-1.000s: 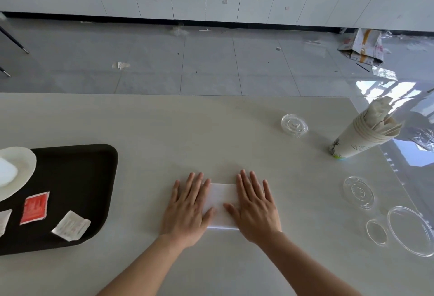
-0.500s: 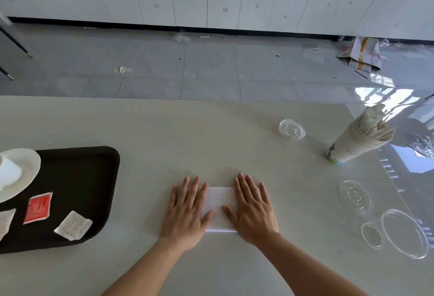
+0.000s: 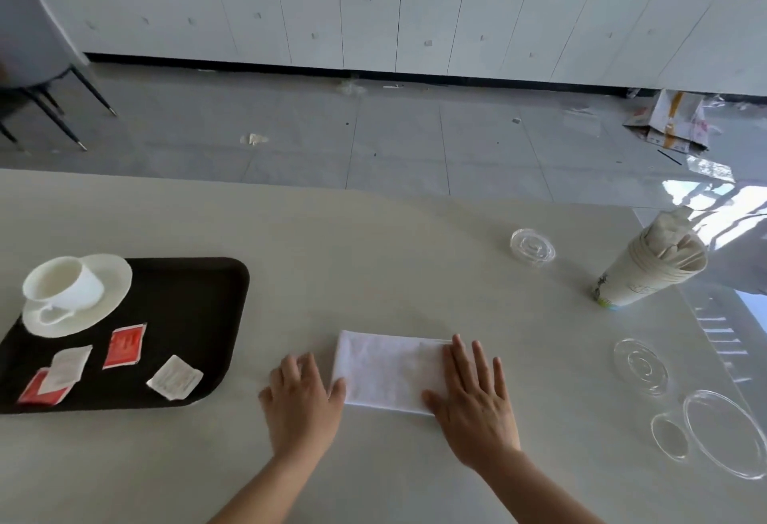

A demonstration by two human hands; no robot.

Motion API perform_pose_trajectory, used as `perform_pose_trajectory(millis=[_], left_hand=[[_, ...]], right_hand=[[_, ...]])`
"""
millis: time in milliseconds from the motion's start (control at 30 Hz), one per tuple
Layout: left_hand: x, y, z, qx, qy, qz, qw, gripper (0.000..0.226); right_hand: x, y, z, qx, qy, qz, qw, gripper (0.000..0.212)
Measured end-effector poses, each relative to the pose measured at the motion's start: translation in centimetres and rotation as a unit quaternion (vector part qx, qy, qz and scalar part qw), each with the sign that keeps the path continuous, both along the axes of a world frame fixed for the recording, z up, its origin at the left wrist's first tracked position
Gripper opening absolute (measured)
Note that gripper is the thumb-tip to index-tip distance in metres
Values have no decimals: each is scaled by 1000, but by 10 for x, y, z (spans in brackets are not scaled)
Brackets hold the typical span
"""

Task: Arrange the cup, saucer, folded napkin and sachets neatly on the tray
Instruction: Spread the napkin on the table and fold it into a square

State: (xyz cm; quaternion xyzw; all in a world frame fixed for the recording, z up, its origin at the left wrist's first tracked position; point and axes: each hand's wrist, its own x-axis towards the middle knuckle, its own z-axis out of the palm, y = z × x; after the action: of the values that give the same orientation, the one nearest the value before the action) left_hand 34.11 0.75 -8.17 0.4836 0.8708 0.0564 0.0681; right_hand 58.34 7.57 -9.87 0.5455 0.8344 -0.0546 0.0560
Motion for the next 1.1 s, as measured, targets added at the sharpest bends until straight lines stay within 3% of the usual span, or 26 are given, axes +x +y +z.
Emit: perform_pose_trajectory(millis=[67,167,333,533,600,733,800,833,900,933,967,1100], left_hand=[[6,-5,8,1,-37,58,998,43],[11,-1,21,-46,-77,101,991,45],[10,16,22,-61,-114,112,985,34],[5,25,32,-65,-234,157,957,15],[4,22,33,-21,-320,197,926,19],[4,14,32,87,-473,308,821,22],[3,11,32,97,-491,310,808,13],[3,9,32,96,-492,303,811,8],[2,8,32,86,-486,278,824,7],[2,7,34,77,-484,266,830,9],[2,5,36,70,-487,262,830,9],[1,3,40,72,-518,298,799,7]], right_hand=[[-6,-2,1,6,-2,-4,1000,75],[-10,-5,0,8,2,-16,1000,77],[-10,-2,2,11,11,-19,1000,81],[-9,-1,3,-4,15,-22,1000,83],[-8,-1,4,-9,25,-24,999,83],[-20,1,21,-7,117,-21,993,77],[-44,-2,37,-63,275,-64,957,61],[-58,-4,47,-123,370,-114,914,54],[-87,-8,64,-265,517,-223,783,49],[-97,-10,68,-302,554,-264,729,49],[-105,-11,69,-321,569,-293,699,48],[-108,-18,70,-346,592,-311,658,49]])
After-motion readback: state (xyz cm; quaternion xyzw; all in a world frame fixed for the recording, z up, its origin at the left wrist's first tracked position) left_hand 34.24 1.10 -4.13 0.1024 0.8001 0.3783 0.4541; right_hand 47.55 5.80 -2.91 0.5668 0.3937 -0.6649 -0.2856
